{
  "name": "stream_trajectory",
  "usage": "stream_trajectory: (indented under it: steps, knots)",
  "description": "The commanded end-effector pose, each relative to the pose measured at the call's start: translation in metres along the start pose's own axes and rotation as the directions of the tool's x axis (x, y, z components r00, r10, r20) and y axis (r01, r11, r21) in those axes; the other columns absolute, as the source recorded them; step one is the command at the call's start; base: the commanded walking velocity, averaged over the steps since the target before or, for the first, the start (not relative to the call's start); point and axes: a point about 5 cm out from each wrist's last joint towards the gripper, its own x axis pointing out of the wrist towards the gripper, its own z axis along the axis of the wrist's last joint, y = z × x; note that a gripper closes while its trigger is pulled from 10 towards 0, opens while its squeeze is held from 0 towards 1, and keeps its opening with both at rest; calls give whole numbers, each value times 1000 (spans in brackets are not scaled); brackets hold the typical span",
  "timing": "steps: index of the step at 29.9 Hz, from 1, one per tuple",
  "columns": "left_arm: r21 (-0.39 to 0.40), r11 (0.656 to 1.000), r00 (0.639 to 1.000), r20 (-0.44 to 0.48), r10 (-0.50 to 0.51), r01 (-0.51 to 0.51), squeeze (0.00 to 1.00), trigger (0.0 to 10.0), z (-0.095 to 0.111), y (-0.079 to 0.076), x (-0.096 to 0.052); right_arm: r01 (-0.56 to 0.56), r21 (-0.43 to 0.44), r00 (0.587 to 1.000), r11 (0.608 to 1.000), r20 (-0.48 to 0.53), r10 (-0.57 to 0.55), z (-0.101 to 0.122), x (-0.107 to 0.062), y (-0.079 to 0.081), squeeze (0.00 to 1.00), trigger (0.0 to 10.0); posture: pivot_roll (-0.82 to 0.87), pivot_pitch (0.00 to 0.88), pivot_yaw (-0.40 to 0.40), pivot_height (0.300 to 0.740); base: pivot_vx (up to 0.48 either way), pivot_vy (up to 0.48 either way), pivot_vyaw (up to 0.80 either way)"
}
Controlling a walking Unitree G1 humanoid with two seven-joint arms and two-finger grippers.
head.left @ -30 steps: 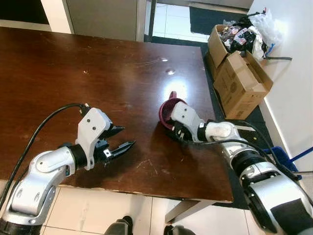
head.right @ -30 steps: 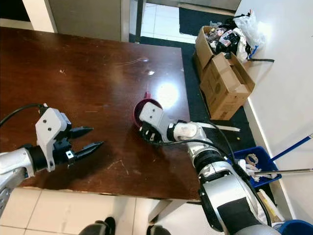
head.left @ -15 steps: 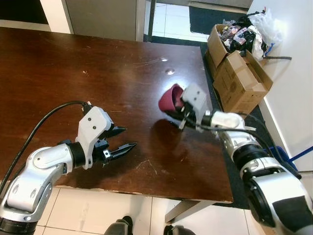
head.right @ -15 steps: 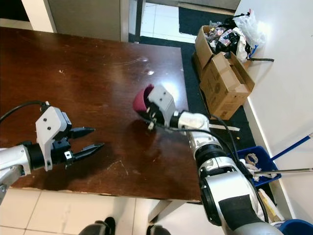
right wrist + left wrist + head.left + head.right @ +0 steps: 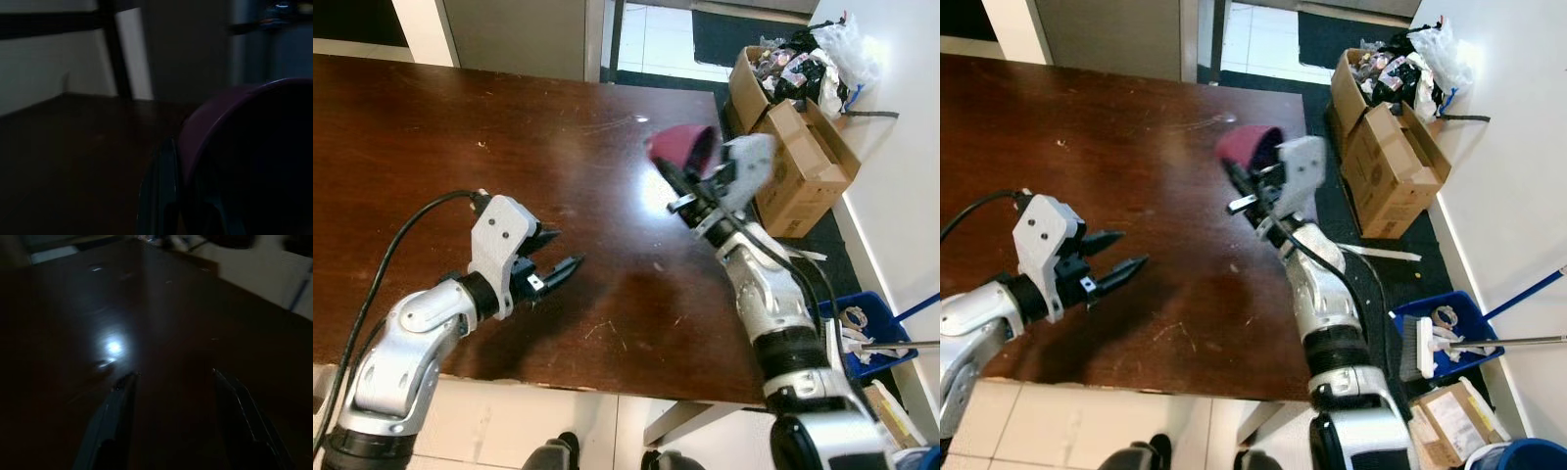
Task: Setting the table
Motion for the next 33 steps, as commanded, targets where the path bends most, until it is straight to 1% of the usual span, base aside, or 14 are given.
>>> stream_trajectory:
  steps: [1, 2, 4, 5, 7, 8, 10, 12, 16, 17, 28, 33]
  knots:
    - [-16, 998, 997, -21, 68, -68, 0, 10000, -6, 6, -4, 69, -4, 998, 998, -3, -69, -1, -9, -3, 0, 10000, -8, 68, 30, 740, 0, 0, 0]
    - [-41, 992, 993, -16, 119, -120, 0, 10000, -6, 10, -7, 99, -16, 995, 995, -6, -99, -1, -16, -1, 0, 10000, -10, 67, 32, 740, 0, 0, 0]
    - [-68, 982, 984, -13, 177, -177, 0, 10000, -7, 13, -10, 125, -45, 992, 991, -7, -125, 0, -26, 3, 0, 10000, -11, 68, 35, 740, 0, 0, 0]
    - [-63, 977, 979, -11, 201, -202, 0, 10000, -8, 14, -11, 137, -76, 990, 988, -8, -138, 1, -31, 5, 0, 10000, -11, 68, 35, 740, 0, 0, 0]
    - [-35, 964, 964, -12, 265, -265, 0, 10000, -10, 16, -13, 176, -102, 984, 979, -11, -178, 1, -38, 8, 0, 10000, -23, 67, 41, 740, 0, 0, 0]
    - [-35, 964, 964, -12, 265, -265, 0, 10000, -10, 16, -13, 176, -102, 984, 979, -11, -178, 1, -38, 8, 0, 10000, -23, 67, 41, 740, 0, 0, 0]
    - [-48, 952, 953, -13, 302, -302, 0, 10000, -13, 16, -13, 193, -148, 981, 970, -7, -196, 2, -41, 9, 0, 10000, -27, 63, 39, 740, 0, 0, 0]
    - [-52, 942, 943, -16, 332, -332, 0, 10000, -16, 15, -12, 195, -173, 980, 965, -6, -199, 0, -43, 12, 0, 10000, -32, 53, 30, 740, 0, 0, 0]
    - [-48, 931, 932, -18, 361, -361, 0, 10000, -17, 15, -11, 206, -179, 978, 962, -6, -210, 0, -45, 15, 0, 10000, -33, 49, 25, 740, 0, 0, 0]
    - [-50, 924, 925, -25, 378, -379, 0, 10000, -19, 13, -10, 215, -185, 976, 959, -6, -220, 2, -46, 17, 0, 10000, -34, 42, 22, 740, 0, 0, 0]
    - [-46, 918, 919, -21, 394, -395, 0, 10000, -21, 9, -6, 250, -198, 966, 948, -14, -258, 3, -49, 13, 0, 10000, -45, 36, 21, 740, 0, 0, 0]
    - [-46, 919, 920, -22, 391, -392, 0, 10000, -21, 8, -4, 261, -203, 962, 944, -21, -271, 2, -50, 11, 0, 10000, -44, 41, 21, 740, -364, 0, 0]
